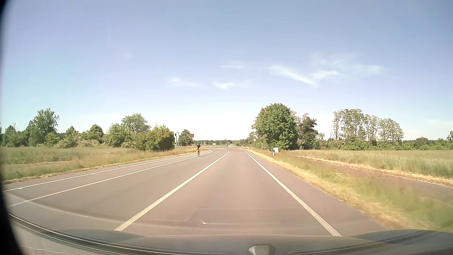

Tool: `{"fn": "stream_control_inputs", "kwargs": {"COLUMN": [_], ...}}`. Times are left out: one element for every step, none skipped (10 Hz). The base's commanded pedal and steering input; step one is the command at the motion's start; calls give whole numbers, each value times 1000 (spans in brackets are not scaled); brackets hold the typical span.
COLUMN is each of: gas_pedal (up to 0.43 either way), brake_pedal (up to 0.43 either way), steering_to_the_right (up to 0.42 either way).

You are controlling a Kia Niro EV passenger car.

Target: Follow the waypoints while adhering to traffic rules and regulations

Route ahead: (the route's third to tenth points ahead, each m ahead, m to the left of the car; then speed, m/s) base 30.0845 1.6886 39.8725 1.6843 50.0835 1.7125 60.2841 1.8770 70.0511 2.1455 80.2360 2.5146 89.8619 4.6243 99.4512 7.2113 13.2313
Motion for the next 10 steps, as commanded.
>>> {"fn": "stream_control_inputs", "kwargs": {"gas_pedal": [79, 79, 79, 79, 79, 79, 79, 79, 79, 79], "brake_pedal": [30, 30, 30, 30, 30, 30, 30, 30, 30, 30], "steering_to_the_right": [0, -1, -2, -2, -2, -1, -2, -1, -1, -2]}}
